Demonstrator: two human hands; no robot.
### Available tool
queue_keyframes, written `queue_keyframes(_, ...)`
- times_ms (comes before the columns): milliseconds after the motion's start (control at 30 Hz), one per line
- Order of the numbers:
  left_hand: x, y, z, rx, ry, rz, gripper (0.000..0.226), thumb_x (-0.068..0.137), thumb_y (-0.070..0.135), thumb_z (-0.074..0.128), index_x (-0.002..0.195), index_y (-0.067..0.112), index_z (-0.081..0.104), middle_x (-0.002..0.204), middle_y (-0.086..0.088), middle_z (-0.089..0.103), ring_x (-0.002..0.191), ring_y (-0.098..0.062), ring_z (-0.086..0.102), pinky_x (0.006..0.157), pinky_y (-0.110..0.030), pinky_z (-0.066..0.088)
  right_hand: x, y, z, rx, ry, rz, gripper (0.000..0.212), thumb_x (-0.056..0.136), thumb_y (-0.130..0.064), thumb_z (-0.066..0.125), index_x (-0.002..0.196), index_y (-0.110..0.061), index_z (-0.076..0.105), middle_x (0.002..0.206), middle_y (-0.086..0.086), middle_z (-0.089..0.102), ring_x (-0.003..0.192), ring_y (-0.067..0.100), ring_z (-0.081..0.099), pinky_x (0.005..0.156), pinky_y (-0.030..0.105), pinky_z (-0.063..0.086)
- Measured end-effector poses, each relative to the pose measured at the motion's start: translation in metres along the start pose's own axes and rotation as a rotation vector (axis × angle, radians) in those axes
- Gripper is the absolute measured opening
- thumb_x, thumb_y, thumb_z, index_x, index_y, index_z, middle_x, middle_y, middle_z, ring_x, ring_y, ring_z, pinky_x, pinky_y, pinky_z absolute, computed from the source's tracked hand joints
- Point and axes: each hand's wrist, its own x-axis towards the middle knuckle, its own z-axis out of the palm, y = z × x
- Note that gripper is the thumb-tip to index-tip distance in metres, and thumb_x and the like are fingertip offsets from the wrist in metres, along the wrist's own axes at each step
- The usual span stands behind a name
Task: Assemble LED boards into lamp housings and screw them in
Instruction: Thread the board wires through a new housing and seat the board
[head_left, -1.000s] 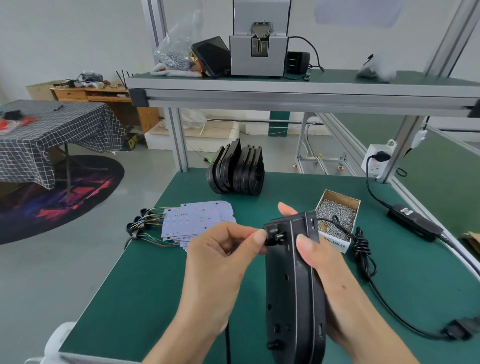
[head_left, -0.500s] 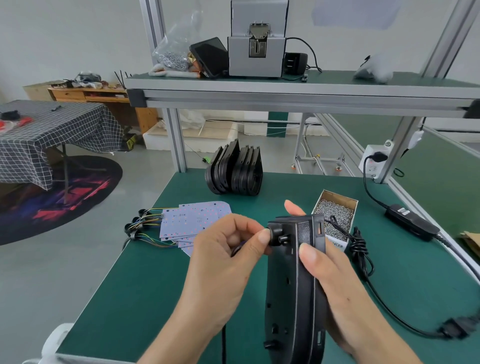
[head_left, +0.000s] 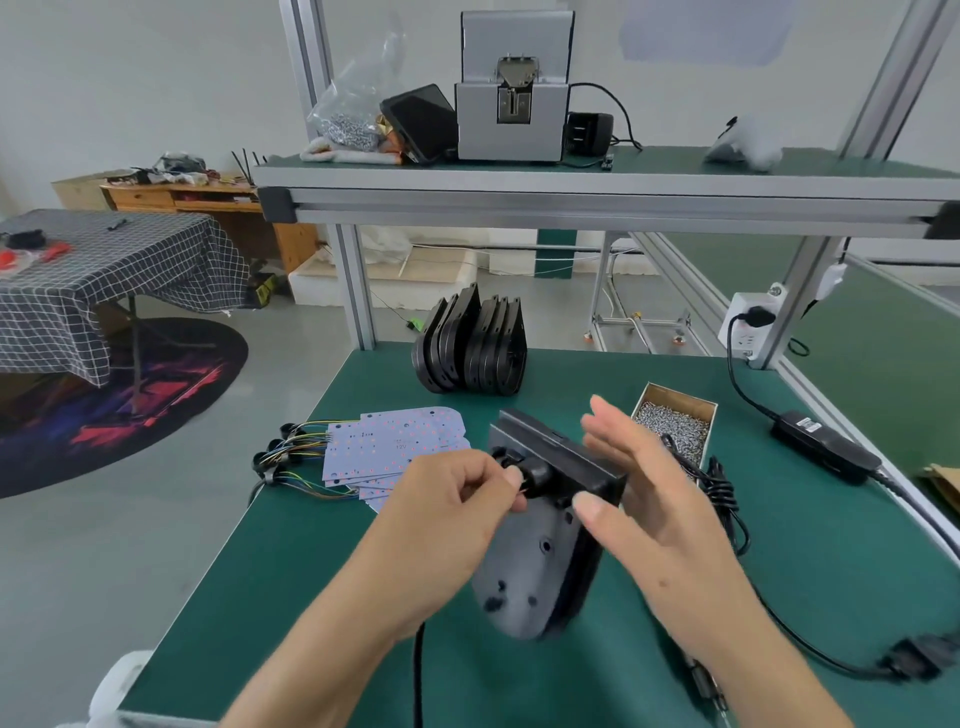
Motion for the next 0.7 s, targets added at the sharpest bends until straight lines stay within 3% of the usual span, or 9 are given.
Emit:
queue_keyframes(100, -0.008, -0.002, 0.011, 0.167, 0.050, 0.103, 0.030, 0.103, 0.034, 0.056, 0.079, 0.018, 0.061, 0.056, 0.014, 0.046, 0.051, -0.007, 0.034, 0.050, -0.022, 0.030, 0.007, -0.008, 0.004, -0.390, 0.118, -0.149, 0.041, 0.091, -0.043, 0.067, 0.132, -0.040, 0.065, 0.134, -0.022, 0.057, 0.132, 0.001, 0.052, 0.104, 0.007, 0.034)
queue_keyframes(233, -0.015, -0.003, 0.023, 0.268, 0.096, 0.171, 0.028, 0.103, 0.031, 0.055, 0.078, 0.020, 0.056, 0.058, 0.011, 0.047, 0.055, -0.011, 0.037, 0.052, -0.027, 0.032, 0.008, -0.015, 0.011, -0.594, 0.135, -0.221, 0.033, 0.091, -0.026, 0.073, 0.124, -0.022, 0.074, 0.128, -0.010, 0.061, 0.123, 0.006, 0.057, 0.106, 0.018, 0.040)
queue_keyframes(300, -0.018, -0.004, 0.027, 0.301, 0.119, 0.175, 0.026, 0.103, 0.032, 0.055, 0.080, 0.020, 0.058, 0.061, 0.007, 0.050, 0.059, -0.017, 0.042, 0.056, -0.033, 0.038, 0.007, -0.015, 0.013, -0.657, 0.153, -0.239, 0.033, 0.091, -0.026, 0.071, 0.122, -0.020, 0.075, 0.129, -0.008, 0.064, 0.120, 0.008, 0.060, 0.104, 0.020, 0.042)
queue_keyframes(467, -0.023, -0.010, 0.036, 0.260, 0.159, 0.143, 0.025, 0.102, 0.033, 0.056, 0.081, 0.020, 0.059, 0.068, 0.003, 0.058, 0.063, -0.020, 0.048, 0.057, -0.034, 0.042, 0.004, -0.007, 0.018, -0.668, 0.192, -0.211, 0.031, 0.086, -0.020, 0.076, 0.116, -0.016, 0.074, 0.125, -0.006, 0.066, 0.113, 0.007, 0.060, 0.097, 0.018, 0.044)
queue_keyframes(600, -0.021, -0.011, 0.040, 0.231, 0.173, 0.174, 0.026, 0.100, 0.029, 0.059, 0.077, 0.019, 0.059, 0.061, 0.006, 0.053, 0.057, -0.013, 0.041, 0.054, -0.026, 0.035, 0.001, 0.003, 0.016, -0.634, 0.233, -0.178, 0.026, 0.085, -0.015, 0.075, 0.112, -0.015, 0.075, 0.120, -0.006, 0.068, 0.107, 0.008, 0.063, 0.093, 0.026, 0.049)
queue_keyframes(700, -0.022, -0.012, 0.044, 0.220, 0.169, 0.201, 0.029, 0.100, 0.026, 0.061, 0.074, 0.016, 0.053, 0.060, 0.001, 0.047, 0.056, -0.012, 0.035, 0.054, -0.027, 0.032, -0.001, 0.007, 0.014, -0.523, 0.229, -0.114, 0.019, 0.087, -0.018, 0.072, 0.105, -0.017, 0.078, 0.114, -0.010, 0.071, 0.108, 0.001, 0.063, 0.096, 0.021, 0.047)
